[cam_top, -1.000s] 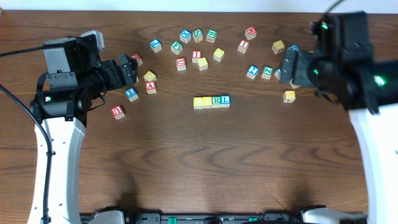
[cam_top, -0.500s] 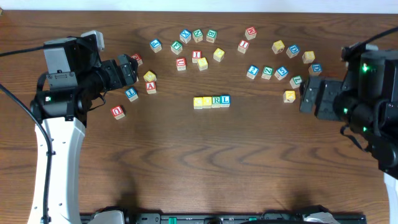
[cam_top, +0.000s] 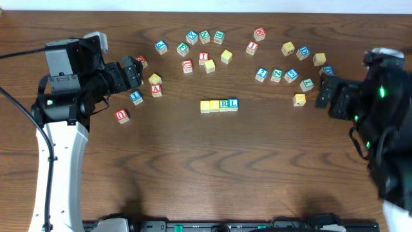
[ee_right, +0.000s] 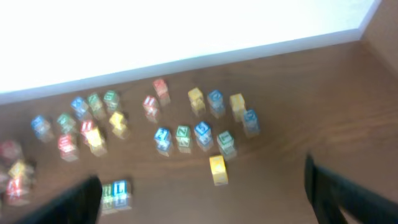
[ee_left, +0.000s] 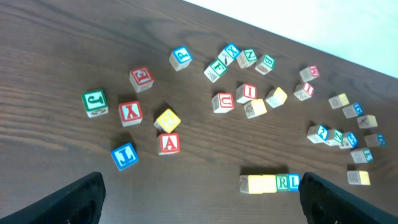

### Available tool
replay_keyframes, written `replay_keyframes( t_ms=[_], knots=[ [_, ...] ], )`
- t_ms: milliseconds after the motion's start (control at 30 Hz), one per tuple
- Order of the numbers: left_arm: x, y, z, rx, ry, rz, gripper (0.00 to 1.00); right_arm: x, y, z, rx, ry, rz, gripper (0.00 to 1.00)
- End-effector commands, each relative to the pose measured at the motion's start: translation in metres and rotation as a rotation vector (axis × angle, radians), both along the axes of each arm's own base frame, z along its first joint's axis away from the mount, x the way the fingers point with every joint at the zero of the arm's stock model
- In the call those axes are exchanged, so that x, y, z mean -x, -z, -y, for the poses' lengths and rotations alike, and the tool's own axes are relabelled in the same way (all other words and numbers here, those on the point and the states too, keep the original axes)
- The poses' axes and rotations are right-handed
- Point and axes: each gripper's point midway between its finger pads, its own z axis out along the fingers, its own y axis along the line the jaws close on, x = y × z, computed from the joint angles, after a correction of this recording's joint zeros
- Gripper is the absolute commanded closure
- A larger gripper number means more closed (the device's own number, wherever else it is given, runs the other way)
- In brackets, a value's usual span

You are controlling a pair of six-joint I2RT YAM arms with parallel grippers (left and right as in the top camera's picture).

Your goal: Spell out CORL

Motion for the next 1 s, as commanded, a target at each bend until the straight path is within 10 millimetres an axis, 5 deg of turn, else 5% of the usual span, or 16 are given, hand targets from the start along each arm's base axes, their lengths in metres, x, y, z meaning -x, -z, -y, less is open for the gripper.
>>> replay_keyframes(
  t_ms=[0, 533, 967],
  knots=[
    [-0.002, -0.006, -0.002, -0.007, -0.005, 0.013, 0.02, 0.016, 0.02, 0.002, 0.079, -0.077, 0.115, 0.01],
    [-0.002, -0.006, -0.002, -0.007, -0.005, 0.013, 0.02, 0.051, 0.121, 0.009, 0.076, -0.072, 0.562, 0.01],
    [-0.002, -0.006, -0.002, -0.007, -0.004, 0.013, 0.02, 0.051, 0.196, -0.008, 0.006, -0.159, 0.467, 0.01]
  ],
)
